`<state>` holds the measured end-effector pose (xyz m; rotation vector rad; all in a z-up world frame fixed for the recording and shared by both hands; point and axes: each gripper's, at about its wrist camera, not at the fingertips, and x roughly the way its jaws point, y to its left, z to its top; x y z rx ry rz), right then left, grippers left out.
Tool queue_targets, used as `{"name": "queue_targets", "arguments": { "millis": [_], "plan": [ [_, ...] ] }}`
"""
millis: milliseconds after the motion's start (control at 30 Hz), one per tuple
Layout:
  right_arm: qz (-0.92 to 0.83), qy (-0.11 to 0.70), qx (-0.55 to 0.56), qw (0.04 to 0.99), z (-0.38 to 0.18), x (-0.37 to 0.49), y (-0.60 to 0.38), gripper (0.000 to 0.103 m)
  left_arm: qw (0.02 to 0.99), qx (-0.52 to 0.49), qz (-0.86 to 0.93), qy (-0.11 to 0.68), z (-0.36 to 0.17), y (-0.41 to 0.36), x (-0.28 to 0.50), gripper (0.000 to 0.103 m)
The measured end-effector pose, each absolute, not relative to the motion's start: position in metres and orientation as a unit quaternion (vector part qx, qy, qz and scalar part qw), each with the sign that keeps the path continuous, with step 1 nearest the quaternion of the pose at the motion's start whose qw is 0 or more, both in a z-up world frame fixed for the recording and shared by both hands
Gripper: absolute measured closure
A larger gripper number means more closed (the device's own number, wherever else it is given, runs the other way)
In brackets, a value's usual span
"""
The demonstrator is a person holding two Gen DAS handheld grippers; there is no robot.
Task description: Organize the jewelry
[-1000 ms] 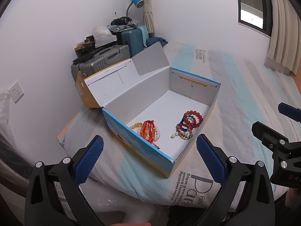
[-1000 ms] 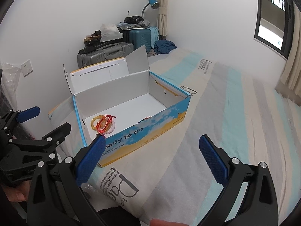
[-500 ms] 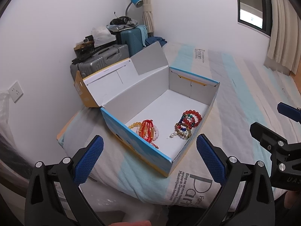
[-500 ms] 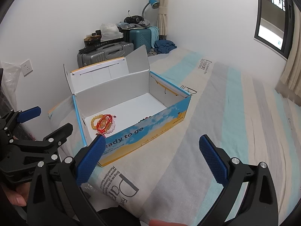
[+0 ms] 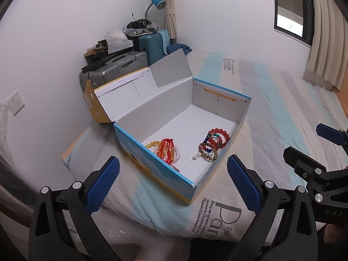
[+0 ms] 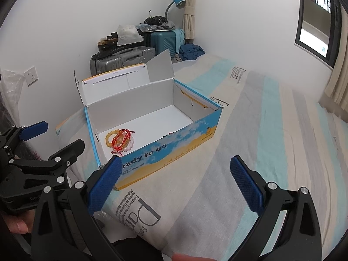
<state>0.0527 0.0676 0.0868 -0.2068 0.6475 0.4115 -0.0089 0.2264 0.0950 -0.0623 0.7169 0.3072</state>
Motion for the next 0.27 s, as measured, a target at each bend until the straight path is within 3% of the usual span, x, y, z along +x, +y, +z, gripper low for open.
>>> {"name": "queue_targets", "arguments": {
  "millis": [267],
  "plan": [
    [0.201,0.317,-0.099,0.922,0.0861,0.053,0.0674,0.007,0.924,-0.037,0.148,0.351,0.0941,0.2299,-0.009,0.006]
  ]
}}
